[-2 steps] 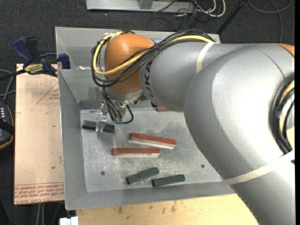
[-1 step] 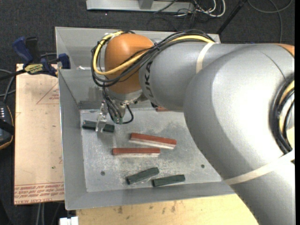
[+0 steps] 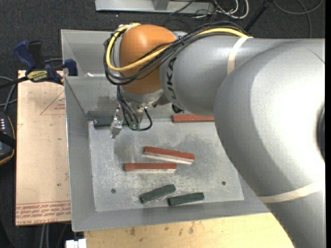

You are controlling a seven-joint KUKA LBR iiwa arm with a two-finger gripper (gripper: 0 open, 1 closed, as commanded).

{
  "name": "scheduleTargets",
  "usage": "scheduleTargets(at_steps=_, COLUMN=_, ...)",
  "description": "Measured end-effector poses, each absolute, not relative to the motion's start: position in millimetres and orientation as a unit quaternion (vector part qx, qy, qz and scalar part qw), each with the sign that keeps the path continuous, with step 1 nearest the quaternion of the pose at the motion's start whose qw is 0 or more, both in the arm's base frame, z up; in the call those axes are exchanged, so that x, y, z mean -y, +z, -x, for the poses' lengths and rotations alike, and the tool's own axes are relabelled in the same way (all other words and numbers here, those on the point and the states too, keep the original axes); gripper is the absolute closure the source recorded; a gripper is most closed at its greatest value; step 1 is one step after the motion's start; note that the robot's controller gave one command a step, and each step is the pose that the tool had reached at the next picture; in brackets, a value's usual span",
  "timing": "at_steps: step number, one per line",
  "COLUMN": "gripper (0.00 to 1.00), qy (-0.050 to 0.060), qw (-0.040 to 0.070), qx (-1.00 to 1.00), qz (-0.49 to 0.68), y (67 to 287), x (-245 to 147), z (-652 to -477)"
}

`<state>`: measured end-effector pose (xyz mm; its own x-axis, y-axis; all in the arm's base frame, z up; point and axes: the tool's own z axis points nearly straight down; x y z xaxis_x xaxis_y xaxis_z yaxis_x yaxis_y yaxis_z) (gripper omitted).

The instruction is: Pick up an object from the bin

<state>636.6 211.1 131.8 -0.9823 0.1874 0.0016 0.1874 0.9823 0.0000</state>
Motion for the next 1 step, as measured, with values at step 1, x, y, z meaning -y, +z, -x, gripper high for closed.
scheduleTargets(at_steps=1, gripper=0.0, qy=-0.001, qw=-0.002, qx=0.994, qz=0.105, y=224.8, x=-220.2, z=-630.9)
